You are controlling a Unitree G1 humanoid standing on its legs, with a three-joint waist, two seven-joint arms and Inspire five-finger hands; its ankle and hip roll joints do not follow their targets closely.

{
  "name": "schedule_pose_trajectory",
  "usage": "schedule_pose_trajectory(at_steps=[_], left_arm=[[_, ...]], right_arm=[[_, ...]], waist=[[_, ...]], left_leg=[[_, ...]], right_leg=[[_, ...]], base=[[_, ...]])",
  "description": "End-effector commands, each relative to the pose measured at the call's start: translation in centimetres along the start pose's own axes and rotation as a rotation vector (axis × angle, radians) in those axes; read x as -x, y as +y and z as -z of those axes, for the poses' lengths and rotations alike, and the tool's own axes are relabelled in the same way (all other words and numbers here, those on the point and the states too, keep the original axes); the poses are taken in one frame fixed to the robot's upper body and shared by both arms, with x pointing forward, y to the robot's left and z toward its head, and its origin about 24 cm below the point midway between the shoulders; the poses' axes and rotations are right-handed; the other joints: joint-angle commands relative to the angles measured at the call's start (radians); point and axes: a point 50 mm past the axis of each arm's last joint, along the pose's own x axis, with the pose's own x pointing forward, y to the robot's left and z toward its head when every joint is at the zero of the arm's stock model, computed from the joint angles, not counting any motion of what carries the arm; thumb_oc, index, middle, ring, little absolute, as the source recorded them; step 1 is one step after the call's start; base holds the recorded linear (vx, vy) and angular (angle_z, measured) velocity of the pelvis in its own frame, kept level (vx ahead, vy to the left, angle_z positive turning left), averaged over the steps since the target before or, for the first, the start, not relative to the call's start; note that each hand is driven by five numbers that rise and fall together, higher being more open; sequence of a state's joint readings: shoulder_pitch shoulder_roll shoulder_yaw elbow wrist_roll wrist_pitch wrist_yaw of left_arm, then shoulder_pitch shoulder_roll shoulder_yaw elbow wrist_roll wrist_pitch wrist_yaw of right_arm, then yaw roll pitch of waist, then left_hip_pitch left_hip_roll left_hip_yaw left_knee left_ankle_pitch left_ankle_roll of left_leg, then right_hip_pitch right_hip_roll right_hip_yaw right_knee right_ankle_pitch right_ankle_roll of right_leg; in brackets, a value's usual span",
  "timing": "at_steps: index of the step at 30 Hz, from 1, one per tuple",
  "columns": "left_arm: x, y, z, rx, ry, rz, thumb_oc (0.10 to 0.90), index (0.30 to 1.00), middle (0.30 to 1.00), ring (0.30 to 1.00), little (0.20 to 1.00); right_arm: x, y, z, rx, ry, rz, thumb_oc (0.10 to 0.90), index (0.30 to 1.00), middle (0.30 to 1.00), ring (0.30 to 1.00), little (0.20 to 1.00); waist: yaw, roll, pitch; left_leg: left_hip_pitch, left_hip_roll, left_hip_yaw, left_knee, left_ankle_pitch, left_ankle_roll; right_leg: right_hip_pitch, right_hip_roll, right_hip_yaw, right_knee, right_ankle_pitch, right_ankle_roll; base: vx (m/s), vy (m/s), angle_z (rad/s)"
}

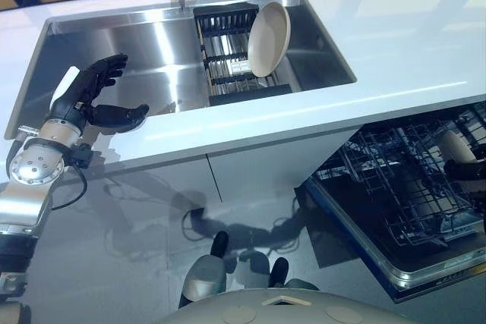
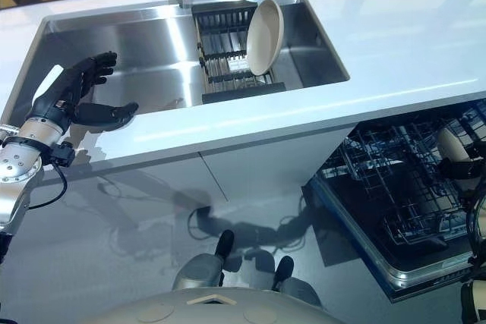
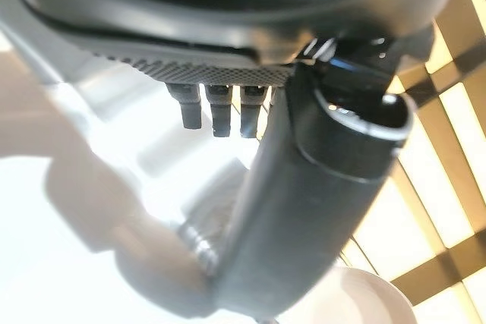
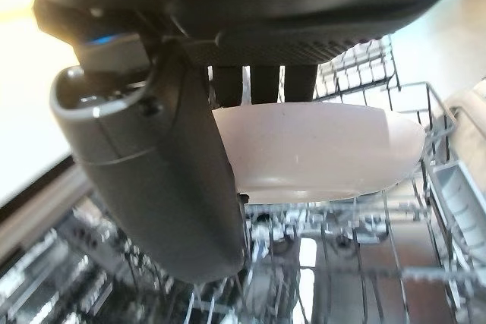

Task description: Pick up plates and place into dishwasher.

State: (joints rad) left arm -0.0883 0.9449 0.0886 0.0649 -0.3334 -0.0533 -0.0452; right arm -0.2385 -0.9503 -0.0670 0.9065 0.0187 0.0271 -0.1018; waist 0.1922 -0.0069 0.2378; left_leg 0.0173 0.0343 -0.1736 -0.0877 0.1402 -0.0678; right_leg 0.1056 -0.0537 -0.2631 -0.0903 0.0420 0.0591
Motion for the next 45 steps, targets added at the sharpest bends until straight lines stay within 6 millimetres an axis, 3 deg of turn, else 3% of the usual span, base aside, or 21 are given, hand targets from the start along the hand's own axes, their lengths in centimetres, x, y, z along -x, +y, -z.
schedule_pose_trajectory(at_steps=[1,7,16,17,18,29,45], left_arm=[[-0.5,4.2,-4.7,-0.074,-0.221,-0.152,0.8,0.9,0.9,0.9,0.9],[-0.5,3.9,-4.6,-0.076,-0.221,-0.137,0.8,0.9,0.9,0.9,0.9],[-1.4,3.1,-5.6,-0.084,-0.248,-0.123,0.8,0.9,0.9,0.9,0.9],[-1.6,3.0,-5.8,-0.084,-0.25,-0.121,0.8,0.9,0.9,0.9,0.9],[-1.7,2.8,-5.8,-0.083,-0.253,-0.12,0.8,0.9,0.9,0.9,0.9],[-1.7,2.0,-5.8,-0.073,-0.246,-0.127,0.8,0.9,0.9,0.9,0.9],[-1.1,1.3,-4.8,-0.039,-0.232,-0.108,0.8,0.9,0.9,0.9,0.9]], right_arm=[[-0.7,-7.1,-4.6,0.001,-0.122,0.177,0.1,0.3,0.3,0.3,0.2],[-1.0,-6.2,-3.8,-0.107,-0.048,0.11,0.1,0.3,0.3,0.3,0.2],[-1.4,-4.9,-2.8,-0.247,0.072,0.155,0.116,0.314,0.314,0.314,0.216],[-1.5,-4.6,-2.9,-0.233,0.081,0.16,0.698,0.813,0.813,0.813,0.798],[-1.5,-4.5,-3.0,-0.216,0.08,0.168,0.8,0.9,0.9,0.9,0.9],[-1.5,-3.7,-6.1,-0.137,-0.056,0.205,0.8,0.9,0.9,0.9,0.9],[-0.7,-2.7,-7.5,-0.034,-0.188,0.208,0.8,0.9,0.9,0.9,0.9]], waist=[[-0.005,-0.01,-0.029],[-0.001,-0.005,-0.014],[-0.002,0.007,0.03],[-0.003,0.008,0.037],[-0.002,0.009,0.041],[-0.01,0.008,0.054],[-0.036,-0.001,-0.005]], left_leg=[[-0.066,-0.043,0.048,0.104,-0.109,-0.011],[-0.088,-0.039,0.045,0.126,-0.104,-0.023],[-0.127,-0.036,0.05,0.168,-0.101,-0.034],[-0.133,-0.036,0.052,0.173,-0.1,-0.034],[-0.135,-0.036,0.052,0.175,-0.1,-0.034],[-0.146,-0.04,0.064,0.183,-0.098,-0.033],[-0.085,-0.051,0.108,0.144,-0.118,-0.014]], right_leg=[[-0.047,0.053,-0.009,0.112,-0.117,-0.034],[-0.049,0.055,-0.018,0.113,-0.117,-0.037],[-0.066,0.056,-0.017,0.123,-0.109,-0.034],[-0.068,0.056,-0.016,0.123,-0.106,-0.033],[-0.069,0.056,-0.016,0.122,-0.105,-0.033],[-0.068,0.055,-0.001,0.101,-0.09,-0.025],[-0.039,0.039,0.022,0.064,-0.081,-0.014]], base=[[-0.04,-0.093,0.08],[-0.02,-0.066,0.07],[-0.05,-0.052,-0.01],[-0.06,-0.036,-0.02],[-0.06,-0.027,-0.02],[-0.02,0.009,-0.04],[-0.01,0.077,-0.06]])
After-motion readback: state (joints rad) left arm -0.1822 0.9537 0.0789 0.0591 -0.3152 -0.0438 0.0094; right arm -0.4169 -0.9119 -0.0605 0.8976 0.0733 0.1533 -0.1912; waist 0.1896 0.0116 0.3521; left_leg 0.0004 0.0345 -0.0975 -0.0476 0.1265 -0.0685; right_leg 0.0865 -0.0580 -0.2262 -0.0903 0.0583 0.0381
